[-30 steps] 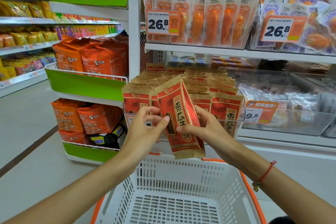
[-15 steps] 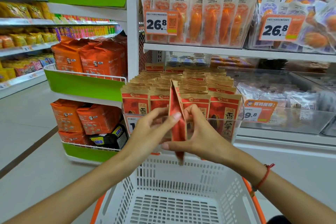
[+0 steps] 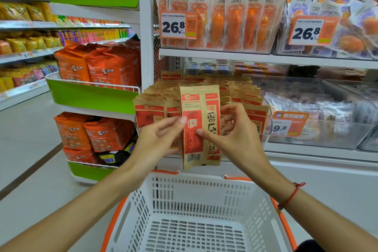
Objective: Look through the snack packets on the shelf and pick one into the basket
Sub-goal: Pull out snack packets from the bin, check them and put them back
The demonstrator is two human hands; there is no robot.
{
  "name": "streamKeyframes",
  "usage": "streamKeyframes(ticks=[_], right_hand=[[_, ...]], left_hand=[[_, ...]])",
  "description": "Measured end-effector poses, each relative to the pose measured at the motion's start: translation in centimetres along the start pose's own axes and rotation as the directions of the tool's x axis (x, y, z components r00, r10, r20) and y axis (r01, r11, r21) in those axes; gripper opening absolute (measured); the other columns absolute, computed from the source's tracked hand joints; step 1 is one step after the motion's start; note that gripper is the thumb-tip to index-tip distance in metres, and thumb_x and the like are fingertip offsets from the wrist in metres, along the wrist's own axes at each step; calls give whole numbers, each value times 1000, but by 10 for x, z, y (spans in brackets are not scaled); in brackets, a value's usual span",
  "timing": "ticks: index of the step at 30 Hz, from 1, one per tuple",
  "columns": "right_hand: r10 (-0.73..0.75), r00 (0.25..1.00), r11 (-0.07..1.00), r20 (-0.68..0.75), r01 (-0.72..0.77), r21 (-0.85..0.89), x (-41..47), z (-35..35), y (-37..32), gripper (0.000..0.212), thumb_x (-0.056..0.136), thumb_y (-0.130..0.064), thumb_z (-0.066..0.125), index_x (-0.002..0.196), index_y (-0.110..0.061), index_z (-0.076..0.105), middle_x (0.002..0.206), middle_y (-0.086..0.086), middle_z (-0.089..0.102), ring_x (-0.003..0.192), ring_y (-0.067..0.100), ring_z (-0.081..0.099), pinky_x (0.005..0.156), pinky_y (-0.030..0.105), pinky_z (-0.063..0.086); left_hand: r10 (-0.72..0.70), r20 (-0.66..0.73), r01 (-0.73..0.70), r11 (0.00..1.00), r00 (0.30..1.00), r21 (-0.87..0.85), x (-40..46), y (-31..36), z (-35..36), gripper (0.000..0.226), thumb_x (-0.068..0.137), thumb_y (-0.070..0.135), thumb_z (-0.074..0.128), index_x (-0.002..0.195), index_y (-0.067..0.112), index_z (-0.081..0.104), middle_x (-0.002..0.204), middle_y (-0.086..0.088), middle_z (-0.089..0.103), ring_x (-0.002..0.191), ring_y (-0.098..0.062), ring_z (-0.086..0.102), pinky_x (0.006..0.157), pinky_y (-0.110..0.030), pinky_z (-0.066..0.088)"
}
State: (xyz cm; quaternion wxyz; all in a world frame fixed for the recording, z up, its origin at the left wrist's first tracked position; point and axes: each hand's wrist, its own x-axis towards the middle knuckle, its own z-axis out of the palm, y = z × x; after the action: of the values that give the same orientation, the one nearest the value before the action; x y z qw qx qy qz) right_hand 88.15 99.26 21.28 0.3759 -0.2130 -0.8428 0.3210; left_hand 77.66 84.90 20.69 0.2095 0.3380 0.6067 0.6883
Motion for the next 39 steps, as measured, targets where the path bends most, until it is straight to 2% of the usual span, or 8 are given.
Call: streamKeyframes(ticks=[5,10,18,22,28,32,35,39], right_hand=[[21,996,996,-81,-27,-80,7,-6,8,30,82,-56,64,89,-29,51,69,-8,66,63,5,65,59,42,58],[16,995,998,-101,-22,-61,10,-8,12,26,87,-49,61,77,-27,50,61,-4,68,57,9,67,53,44,57],[18,994,1000,-104,-18,6,8,-8,11,22,85,-46,64,80,-28,52,63,-5,69,59,7,68,53,43,58],[-20,998,1000,-52,20,2,5,-5,7,22,86,-39,68,104,-28,61,74,-10,66,67,4,64,62,36,58],[-173,981,985,89,171,25,-1,3,4,73,86,-15,71,148,-30,35,106,-13,57,86,3,55,74,19,51],[-224,968,973,113,216,77,-5,9,2,85,83,-2,71,150,-32,29,115,-14,50,101,-2,52,85,13,48],[-309,945,951,107,303,67,-8,13,1,85,81,3,71,146,-35,32,138,-14,44,124,-4,41,103,21,43],[-316,929,946,192,323,-7,-14,16,-4,64,85,-22,73,142,-36,45,156,-12,20,140,-1,16,106,9,11]], left_hand=[[-13,57,10,999,998,52,0,-5,0,27,84,24,71,106,36,63,89,23,73,90,4,69,67,-12,54],[-59,101,52,996,993,68,-2,-7,1,21,87,23,68,102,36,63,90,19,74,89,1,70,68,-13,55],[-93,116,90,996,989,30,-4,-4,5,16,91,21,64,102,34,63,91,13,76,87,-1,71,64,-11,52],[-66,52,67,997,996,-23,-3,-2,5,17,91,18,63,105,27,64,91,10,76,86,-4,72,64,-12,53],[30,-91,-36,997,995,-70,-1,3,1,21,91,17,63,107,30,63,98,8,76,89,-3,71,64,-12,53],[37,-133,-50,994,990,-98,0,5,0,22,92,16,62,111,26,63,98,8,76,89,-6,72,64,-13,54],[29,-180,-54,989,983,-135,2,7,-3,20,92,18,61,111,25,63,100,5,76,92,-8,72,70,-16,56],[0,-210,-31,989,978,-144,1,6,0,18,91,21,63,109,25,62,101,2,76,93,-9,72,73,-17,57]])
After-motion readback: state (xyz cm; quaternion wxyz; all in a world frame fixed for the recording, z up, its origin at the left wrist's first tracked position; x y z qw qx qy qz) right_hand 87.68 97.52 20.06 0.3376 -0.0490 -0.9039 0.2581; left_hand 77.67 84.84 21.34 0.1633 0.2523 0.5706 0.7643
